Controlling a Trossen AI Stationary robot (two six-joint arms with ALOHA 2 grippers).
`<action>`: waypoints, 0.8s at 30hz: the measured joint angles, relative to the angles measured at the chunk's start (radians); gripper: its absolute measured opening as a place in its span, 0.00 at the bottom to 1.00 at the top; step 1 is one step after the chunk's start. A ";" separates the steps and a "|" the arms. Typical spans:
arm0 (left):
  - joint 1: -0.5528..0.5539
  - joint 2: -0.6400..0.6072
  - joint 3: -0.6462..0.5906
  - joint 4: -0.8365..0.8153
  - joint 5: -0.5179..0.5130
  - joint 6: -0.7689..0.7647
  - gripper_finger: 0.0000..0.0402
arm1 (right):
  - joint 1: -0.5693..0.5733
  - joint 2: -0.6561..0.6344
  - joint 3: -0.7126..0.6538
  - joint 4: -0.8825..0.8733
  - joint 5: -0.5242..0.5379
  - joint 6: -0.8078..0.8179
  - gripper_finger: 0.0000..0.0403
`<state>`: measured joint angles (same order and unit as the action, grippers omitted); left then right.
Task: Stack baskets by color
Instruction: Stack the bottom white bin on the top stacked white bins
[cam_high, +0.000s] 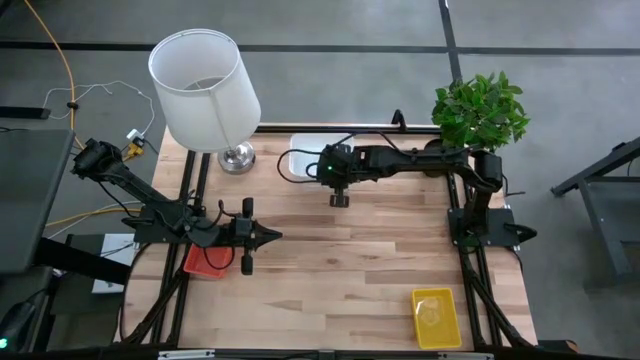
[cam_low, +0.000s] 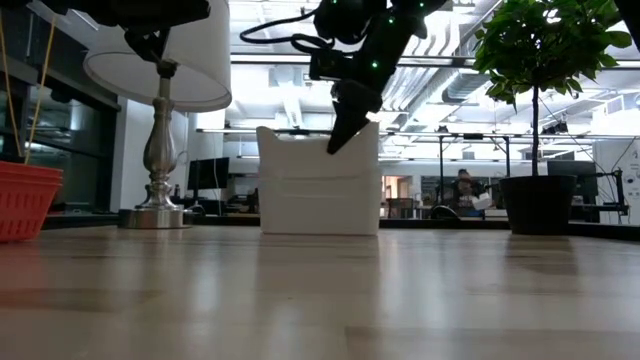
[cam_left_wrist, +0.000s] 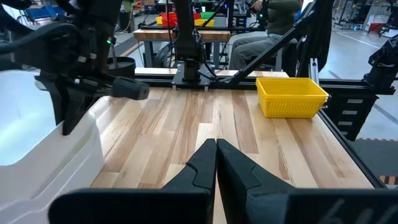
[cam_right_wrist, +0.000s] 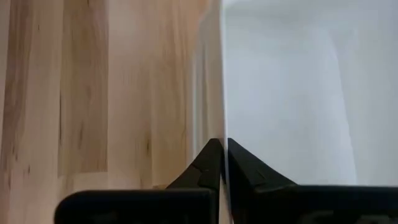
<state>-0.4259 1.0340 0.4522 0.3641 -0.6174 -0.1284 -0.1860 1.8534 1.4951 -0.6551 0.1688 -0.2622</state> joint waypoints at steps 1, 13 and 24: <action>0.000 0.000 0.000 0.000 0.000 0.000 0.00 | -0.006 0.000 -0.002 0.002 -0.006 0.007 0.00; 0.000 0.000 0.000 0.000 0.000 0.000 0.00 | -0.088 0.025 -0.004 0.014 -0.200 0.045 0.00; 0.000 0.000 0.000 -0.001 0.000 0.000 0.00 | -0.095 0.054 -0.004 0.018 -0.240 0.021 0.17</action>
<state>-0.4259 1.0340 0.4522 0.3634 -0.6174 -0.1280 -0.2810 1.9076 1.4910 -0.6370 -0.0712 -0.2412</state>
